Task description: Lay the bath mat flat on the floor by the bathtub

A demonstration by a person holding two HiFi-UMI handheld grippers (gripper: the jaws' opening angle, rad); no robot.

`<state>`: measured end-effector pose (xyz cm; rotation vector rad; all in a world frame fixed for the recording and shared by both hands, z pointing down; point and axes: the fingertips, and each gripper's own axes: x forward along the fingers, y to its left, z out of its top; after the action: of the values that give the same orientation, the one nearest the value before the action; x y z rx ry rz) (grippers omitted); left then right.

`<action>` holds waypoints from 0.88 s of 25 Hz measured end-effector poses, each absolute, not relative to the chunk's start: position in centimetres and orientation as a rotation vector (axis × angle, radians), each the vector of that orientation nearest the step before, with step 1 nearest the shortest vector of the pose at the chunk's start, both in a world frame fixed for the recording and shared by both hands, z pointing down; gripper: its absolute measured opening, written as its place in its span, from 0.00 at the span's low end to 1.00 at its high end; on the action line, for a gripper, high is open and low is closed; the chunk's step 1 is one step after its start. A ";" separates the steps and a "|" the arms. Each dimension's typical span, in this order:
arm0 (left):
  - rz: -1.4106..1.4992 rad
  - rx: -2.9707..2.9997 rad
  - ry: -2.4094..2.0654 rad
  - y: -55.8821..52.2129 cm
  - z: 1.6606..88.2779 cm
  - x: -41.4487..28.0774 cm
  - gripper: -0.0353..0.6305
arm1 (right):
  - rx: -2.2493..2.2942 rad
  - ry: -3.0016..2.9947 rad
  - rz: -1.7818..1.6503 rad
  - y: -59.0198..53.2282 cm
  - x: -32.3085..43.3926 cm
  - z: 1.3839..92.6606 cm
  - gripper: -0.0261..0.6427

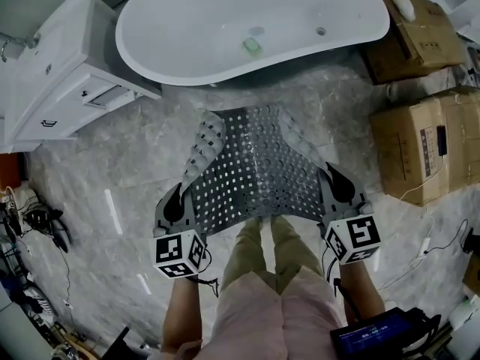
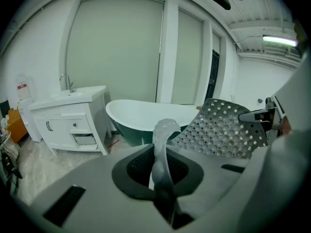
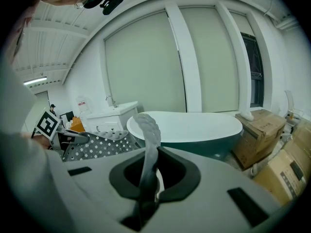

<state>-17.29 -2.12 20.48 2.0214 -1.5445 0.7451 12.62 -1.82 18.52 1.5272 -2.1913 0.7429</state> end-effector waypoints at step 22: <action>0.803 2.019 -1.513 -3.6 24.7 -18.0 0.10 | 1.517 -2.165 0.745 -3.2 11.4 22.5 0.08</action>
<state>-18.04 -3.63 24.71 2.0190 -1.5126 0.8027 11.44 -3.20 22.50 1.5170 -2.1652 0.7453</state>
